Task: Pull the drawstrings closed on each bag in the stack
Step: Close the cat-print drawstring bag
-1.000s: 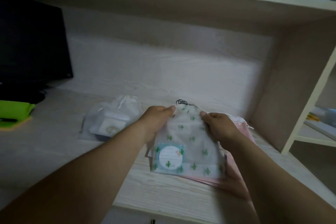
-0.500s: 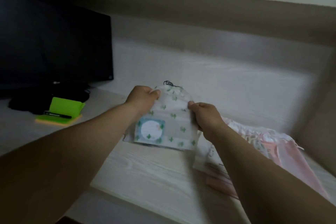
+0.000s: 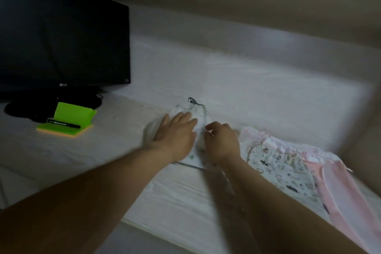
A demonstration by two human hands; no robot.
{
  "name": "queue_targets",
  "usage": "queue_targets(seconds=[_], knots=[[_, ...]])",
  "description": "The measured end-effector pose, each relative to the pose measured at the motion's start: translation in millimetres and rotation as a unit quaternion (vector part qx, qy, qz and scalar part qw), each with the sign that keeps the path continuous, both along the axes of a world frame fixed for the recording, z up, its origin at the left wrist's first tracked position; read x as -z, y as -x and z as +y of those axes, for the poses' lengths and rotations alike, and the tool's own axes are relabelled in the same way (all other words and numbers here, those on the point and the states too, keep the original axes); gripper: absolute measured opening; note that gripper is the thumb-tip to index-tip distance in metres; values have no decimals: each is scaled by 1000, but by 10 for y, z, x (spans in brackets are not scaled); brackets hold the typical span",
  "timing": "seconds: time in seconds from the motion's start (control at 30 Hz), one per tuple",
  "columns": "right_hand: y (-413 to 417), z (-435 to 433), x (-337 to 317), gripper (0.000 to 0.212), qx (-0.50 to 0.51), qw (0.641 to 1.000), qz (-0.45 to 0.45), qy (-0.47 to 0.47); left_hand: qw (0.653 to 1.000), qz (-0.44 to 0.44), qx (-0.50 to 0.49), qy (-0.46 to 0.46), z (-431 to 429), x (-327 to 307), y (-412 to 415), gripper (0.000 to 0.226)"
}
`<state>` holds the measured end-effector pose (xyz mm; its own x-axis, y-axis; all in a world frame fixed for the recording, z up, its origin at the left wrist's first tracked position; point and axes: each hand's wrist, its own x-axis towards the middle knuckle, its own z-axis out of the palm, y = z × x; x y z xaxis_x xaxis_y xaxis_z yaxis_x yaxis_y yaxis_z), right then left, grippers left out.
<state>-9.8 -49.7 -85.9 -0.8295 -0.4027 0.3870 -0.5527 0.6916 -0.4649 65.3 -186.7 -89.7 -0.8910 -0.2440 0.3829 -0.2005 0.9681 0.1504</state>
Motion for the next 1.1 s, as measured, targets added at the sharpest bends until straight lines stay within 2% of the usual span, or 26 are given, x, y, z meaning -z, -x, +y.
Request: queue_targets(seconds=[0.1, 0.17, 0.27, 0.37, 0.43, 0.53, 0.7, 0.8, 0.9, 0.97, 1.1], knots=[[-99, 195, -91, 32, 3, 997, 6, 71, 997, 75, -4, 0, 124, -85, -28, 53], [-132, 402, -128, 31, 2, 996, 12, 84, 991, 132, 23, 2, 315, -160, -45, 49], [-108, 859, -165, 30, 19, 995, 5, 95, 983, 157, 77, -48, 753, -254, -34, 36], [37, 1381, -144, 28, 68, 992, -6, 106, 979, 115, 113, -127, 1170, -255, 76, 27], [159, 1719, -129, 11, 111, 988, -22, 103, 974, 76, 128, -169, 1378, -201, 210, 28], [288, 2120, -150, 27, 152, 983, -31, 95, 965, 20, 134, -226, 1589, -132, 444, 34], [468, 2377, -190, 27, 156, 983, -38, 95, 940, -7, 128, -315, 1752, -137, 738, 30], [631, 2430, -170, 15, 183, 976, -83, 81, 952, -35, 88, -292, 1811, -140, 949, 37], [809, 2441, -121, 35, 202, 970, -135, 14, 959, -79, 46, -267, 1813, -101, 1127, 46], [890, 2437, -98, 36, 196, 969, -152, 6, 953, -82, 40, -290, 1799, -68, 1222, 45], [930, 2484, -92, 17, 144, 970, -191, 40, 951, -96, 40, -292, 1712, -27, 1339, 56]])
